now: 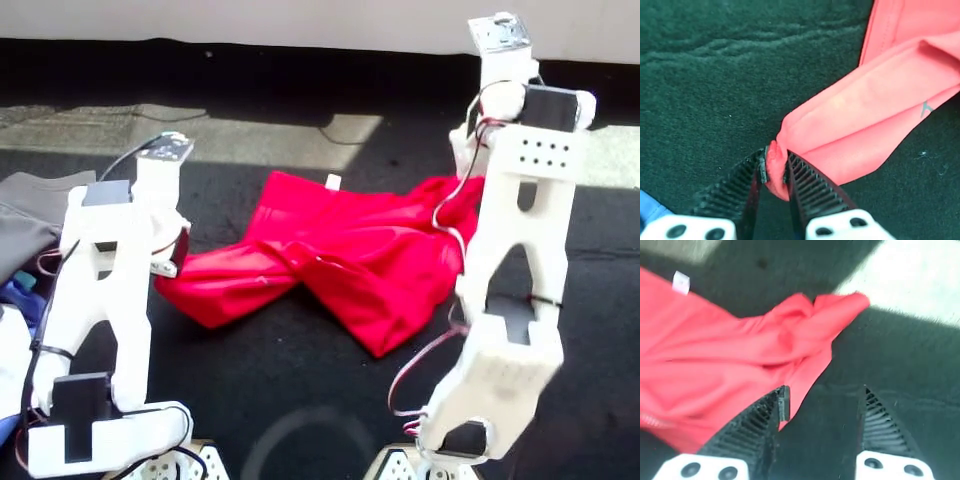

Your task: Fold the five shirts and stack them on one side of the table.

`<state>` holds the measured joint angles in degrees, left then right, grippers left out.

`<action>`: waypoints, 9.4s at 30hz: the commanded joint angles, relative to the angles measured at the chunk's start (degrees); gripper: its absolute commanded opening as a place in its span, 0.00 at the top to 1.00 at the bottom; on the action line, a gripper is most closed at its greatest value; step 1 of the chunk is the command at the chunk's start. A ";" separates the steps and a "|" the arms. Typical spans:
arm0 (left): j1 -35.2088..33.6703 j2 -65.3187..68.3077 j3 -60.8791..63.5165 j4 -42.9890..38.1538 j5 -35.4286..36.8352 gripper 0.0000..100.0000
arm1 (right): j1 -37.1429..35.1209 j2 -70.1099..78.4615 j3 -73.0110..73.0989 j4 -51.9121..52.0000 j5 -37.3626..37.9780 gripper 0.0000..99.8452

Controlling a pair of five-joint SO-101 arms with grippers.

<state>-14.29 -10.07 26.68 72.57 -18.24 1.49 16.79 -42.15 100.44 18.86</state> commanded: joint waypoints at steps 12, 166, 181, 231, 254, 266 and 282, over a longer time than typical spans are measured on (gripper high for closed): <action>-2.59 -1.10 0.04 -0.26 0.00 0.99 | -19.65 -41.19 81.27 -27.65 0.53 0.79; 2.77 15.87 -64.92 8.79 -2.81 0.99 | 3.74 -18.42 18.33 -48.92 7.47 0.99; 0.92 29.76 -65.27 4.84 -2.90 0.99 | 0.57 3.30 6.11 -55.87 7.65 0.99; -2.68 -44.44 -54.55 28.31 -2.73 0.99 | 12.18 -38.90 -57.71 0.48 11.60 0.99; -4.79 -36.97 -15.52 0.88 -5.54 0.99 | 6.11 -39.52 7.34 -28.97 5.71 0.99; -1.54 4.09 -44.88 -4.66 -5.63 0.99 | 5.76 -33.19 43.91 -72.84 9.32 0.99; -1.01 49.10 -80.31 -0.62 -8.09 0.99 | -1.80 10.68 17.54 -72.04 4.48 0.99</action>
<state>-14.81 36.35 -48.22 71.78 -25.63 -0.09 23.21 -16.57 28.53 27.30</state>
